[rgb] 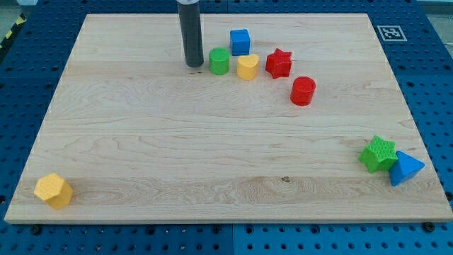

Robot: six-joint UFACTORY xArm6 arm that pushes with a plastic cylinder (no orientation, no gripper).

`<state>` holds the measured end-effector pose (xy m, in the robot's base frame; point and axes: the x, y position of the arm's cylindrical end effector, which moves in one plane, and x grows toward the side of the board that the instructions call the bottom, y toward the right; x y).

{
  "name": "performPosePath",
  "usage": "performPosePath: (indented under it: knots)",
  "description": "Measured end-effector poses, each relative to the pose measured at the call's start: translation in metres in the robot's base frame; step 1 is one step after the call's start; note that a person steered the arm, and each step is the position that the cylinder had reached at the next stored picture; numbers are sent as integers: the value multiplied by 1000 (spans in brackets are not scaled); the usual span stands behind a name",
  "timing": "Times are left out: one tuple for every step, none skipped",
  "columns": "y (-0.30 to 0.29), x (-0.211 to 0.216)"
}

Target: Drag the green circle into the yellow heart

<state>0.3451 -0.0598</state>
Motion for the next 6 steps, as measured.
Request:
performPosePath:
  knots:
    - [10,7]
    - [-7,-15]
    - [-12,-45]
    - [6,-38]
    - [17,-27]
    - [44,-21]
